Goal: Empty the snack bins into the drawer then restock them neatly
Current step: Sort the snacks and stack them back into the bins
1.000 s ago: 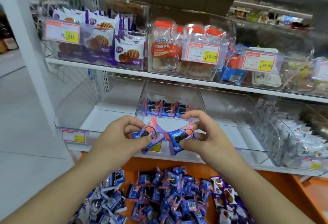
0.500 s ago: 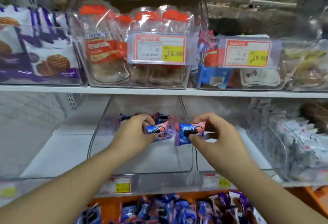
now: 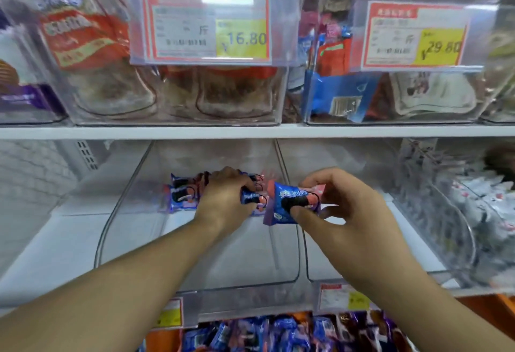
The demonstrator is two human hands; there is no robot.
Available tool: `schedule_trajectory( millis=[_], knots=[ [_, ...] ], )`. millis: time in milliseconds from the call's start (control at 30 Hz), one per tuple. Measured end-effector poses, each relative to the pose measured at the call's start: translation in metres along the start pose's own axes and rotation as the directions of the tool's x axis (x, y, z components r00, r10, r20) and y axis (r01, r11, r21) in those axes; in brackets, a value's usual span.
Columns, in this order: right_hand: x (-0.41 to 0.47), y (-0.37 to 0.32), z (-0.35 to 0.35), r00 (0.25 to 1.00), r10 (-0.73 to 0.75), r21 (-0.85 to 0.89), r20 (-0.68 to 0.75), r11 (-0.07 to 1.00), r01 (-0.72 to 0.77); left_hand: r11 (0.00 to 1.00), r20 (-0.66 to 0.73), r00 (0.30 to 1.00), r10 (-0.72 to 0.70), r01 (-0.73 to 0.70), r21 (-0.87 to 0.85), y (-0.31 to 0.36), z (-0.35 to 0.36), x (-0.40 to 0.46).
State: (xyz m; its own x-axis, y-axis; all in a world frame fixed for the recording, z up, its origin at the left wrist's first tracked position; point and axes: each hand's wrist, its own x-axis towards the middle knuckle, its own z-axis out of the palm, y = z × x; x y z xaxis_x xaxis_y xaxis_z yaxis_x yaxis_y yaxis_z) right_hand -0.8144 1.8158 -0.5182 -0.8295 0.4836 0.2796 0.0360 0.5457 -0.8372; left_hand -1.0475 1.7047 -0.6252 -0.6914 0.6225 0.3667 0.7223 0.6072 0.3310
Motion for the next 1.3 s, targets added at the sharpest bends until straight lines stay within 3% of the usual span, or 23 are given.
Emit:
schedule_trajectory(
  millis=[100, 167, 200, 267, 300, 367, 467, 567, 733, 900, 1133, 1300],
  knots=[
    [-0.002, -0.002, -0.001, 1.0, -0.004, -0.016, -0.003, 1.0, 0.004, 0.997, 0.034, 0.999, 0.005, -0.002, -0.083, 0.001, -0.014, -0.006],
    [-0.002, -0.003, 0.0, 1.0, 0.012, -0.005, -0.004, 1.0, -0.012, 0.969, 0.036, 0.998, -0.042, 0.049, -0.242, 0.008, -0.038, -0.016],
    [-0.002, -0.004, 0.0, 1.0, 0.021, -0.002, -0.005, 1.0, -0.021, 0.913, 0.058, 0.992, -0.111, 0.125, -0.389, 0.016, -0.055, -0.023],
    [-0.004, -0.007, 0.002, 0.999, 0.032, 0.004, -0.006, 0.999, -0.032, 0.687, 0.164, 0.972, -0.171, 0.237, -0.688, 0.037, -0.094, -0.043],
    [-0.005, -0.009, 0.004, 1.0, 0.029, 0.009, -0.002, 1.0, -0.029, 0.585, 0.208, 0.968, -0.138, 0.249, -0.772, 0.046, -0.112, -0.054],
    [-0.007, -0.015, 0.008, 1.0, 0.0, 0.018, 0.025, 1.0, 0.0, 0.501, 0.261, 0.965, -0.031, 0.241, -0.831, 0.06, -0.138, -0.075],
    [-0.01, -0.024, 0.015, 0.996, -0.032, 0.018, 0.086, 0.999, 0.03, 0.569, 0.282, 0.959, 0.026, 0.218, -0.793, 0.066, -0.154, -0.09],
    [-0.01, -0.028, 0.012, 0.987, -0.088, -0.019, 0.133, 0.996, 0.091, 0.668, 0.222, 0.973, -0.067, 0.21, -0.714, 0.062, -0.157, -0.089],
    [-0.006, -0.01, -0.004, 0.976, -0.059, -0.358, 0.212, 0.924, 0.134, 0.858, 0.165, 0.973, -0.162, 0.222, -0.463, 0.028, -0.129, -0.074],
    [-0.004, 0.01, -0.004, 0.972, -0.077, -0.375, 0.223, 0.913, 0.159, 0.916, 0.158, 0.982, -0.108, 0.16, -0.367, 0.028, -0.076, -0.058],
    [-0.005, 0.018, -0.004, 0.972, -0.077, -0.368, 0.221, 0.917, 0.156, 0.999, 0.076, 0.996, 0.042, -0.041, -0.018, 0.015, -0.038, -0.035],
    [-0.005, 0.017, -0.004, 0.97, -0.063, -0.366, 0.236, 0.919, 0.148, 0.998, 0.044, 0.999, 0.027, -0.029, 0.053, 0.014, -0.031, -0.033]
  ],
)
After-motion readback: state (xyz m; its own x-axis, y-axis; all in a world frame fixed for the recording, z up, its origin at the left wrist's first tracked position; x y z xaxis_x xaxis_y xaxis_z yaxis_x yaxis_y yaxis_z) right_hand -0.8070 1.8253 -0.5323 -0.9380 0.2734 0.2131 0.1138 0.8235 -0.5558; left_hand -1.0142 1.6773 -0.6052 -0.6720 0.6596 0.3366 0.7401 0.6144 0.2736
